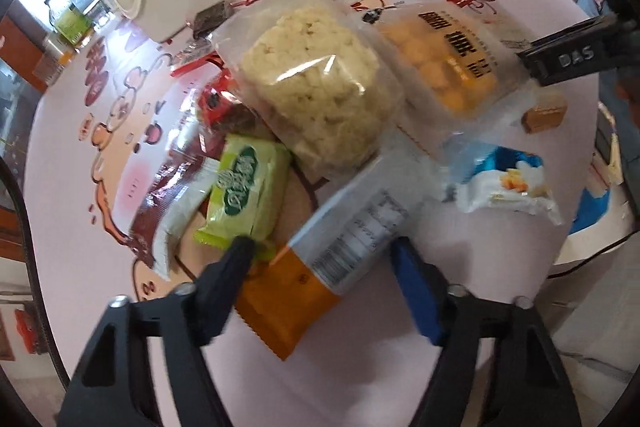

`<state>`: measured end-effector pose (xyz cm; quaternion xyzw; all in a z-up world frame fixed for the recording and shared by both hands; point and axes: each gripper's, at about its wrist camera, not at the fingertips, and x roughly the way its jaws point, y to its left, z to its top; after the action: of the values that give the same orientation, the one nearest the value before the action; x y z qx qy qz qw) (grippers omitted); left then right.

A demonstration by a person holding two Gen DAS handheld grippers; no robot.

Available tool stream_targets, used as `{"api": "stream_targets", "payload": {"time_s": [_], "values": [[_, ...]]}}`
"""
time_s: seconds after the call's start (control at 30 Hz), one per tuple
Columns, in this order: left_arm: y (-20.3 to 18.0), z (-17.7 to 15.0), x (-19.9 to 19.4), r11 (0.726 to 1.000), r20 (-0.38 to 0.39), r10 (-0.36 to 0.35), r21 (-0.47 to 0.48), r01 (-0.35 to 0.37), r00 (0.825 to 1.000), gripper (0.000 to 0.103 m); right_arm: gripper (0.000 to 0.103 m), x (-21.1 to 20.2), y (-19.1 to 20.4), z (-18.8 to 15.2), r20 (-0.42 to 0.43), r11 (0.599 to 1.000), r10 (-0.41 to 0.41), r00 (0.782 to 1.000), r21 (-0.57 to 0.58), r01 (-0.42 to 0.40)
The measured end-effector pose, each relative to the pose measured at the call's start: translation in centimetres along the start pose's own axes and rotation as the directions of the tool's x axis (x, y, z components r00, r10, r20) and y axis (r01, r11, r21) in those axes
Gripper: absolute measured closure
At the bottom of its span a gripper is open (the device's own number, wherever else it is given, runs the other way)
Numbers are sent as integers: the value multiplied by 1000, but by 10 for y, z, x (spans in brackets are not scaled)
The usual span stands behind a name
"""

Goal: Organize snacks
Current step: 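Grasp orange-wrapped bar with left gripper while right grasps beige biscuit bag, then carry both held snacks over the white tray and release them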

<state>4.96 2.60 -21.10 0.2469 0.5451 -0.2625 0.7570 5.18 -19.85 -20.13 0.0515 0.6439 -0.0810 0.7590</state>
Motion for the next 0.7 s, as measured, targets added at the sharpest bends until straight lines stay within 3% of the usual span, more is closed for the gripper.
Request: {"api": "stream_targets", "payload": {"time_s": [0.07, 0.27, 0.5, 0.7], "values": [[-4, 0, -1, 1000, 0, -5, 5, 5, 1000, 49, 33, -1, 4, 1, 12, 1000, 1, 1000, -9, -1], [-16, -4, -7, 997, -15, -70, -26, 70, 997, 64, 45, -5, 6, 3, 35, 999, 10, 999, -34, -8], [-27, -13, -19, 988, -16, -118, -99, 116, 993, 70, 46, -13, -11, -3, 67, 1000, 11, 998, -4, -11], [-24, -11, -40, 986, 26, -134, -101, 136, 991, 73, 46, -39, -34, -14, 125, 999, 39, 991, 28, -42]]}}
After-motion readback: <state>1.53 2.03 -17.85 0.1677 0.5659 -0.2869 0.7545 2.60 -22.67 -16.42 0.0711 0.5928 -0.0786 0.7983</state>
